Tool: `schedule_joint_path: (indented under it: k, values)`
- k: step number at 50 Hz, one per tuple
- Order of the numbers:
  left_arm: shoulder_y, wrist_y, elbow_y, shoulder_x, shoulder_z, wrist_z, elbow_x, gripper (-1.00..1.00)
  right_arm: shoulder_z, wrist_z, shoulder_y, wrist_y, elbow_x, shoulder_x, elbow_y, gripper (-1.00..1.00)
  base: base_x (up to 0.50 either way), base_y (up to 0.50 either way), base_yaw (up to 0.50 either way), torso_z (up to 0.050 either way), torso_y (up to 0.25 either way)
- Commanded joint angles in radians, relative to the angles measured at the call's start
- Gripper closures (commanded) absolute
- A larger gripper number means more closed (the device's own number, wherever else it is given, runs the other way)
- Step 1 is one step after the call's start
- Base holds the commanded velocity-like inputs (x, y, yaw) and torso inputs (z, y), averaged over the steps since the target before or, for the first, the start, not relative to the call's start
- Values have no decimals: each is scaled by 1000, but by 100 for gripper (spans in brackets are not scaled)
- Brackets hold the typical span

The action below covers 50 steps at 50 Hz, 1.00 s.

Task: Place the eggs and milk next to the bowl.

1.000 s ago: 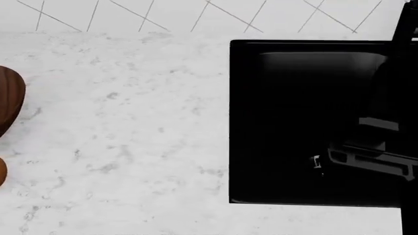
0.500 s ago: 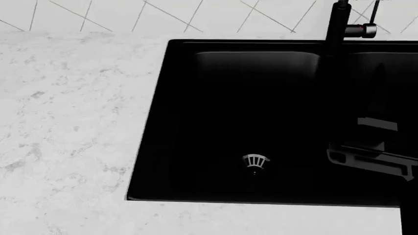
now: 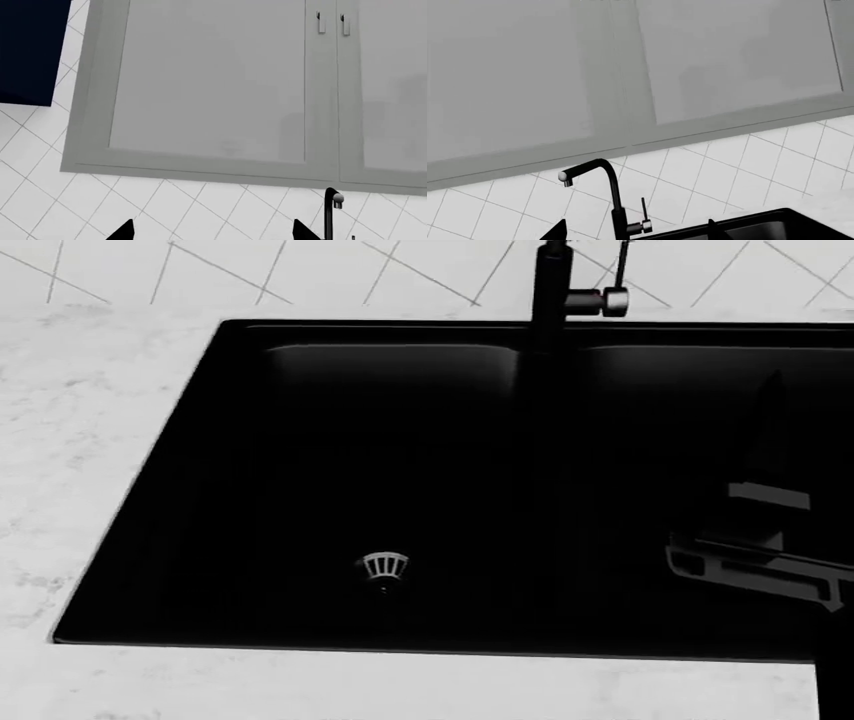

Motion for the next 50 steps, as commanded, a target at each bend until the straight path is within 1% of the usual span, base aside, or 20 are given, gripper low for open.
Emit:
schedule_joint_path:
  k: [1,43,50]
  values:
    - [19,27,-31,18,6,6,10,-100,-3,-2,-28,-31,-5,-9,20,-100,0,-500,0,0,0]
    - [31,47,-46,28,26,21,36,-100,-10,-9,-29,-34,-3,-4,24,-100,0,-500,0,0,0]
    - [40,50,-41,23,15,17,26,-100,-7,-7,-32,-36,2,-2,20,-100,-1,-500,0,0,0]
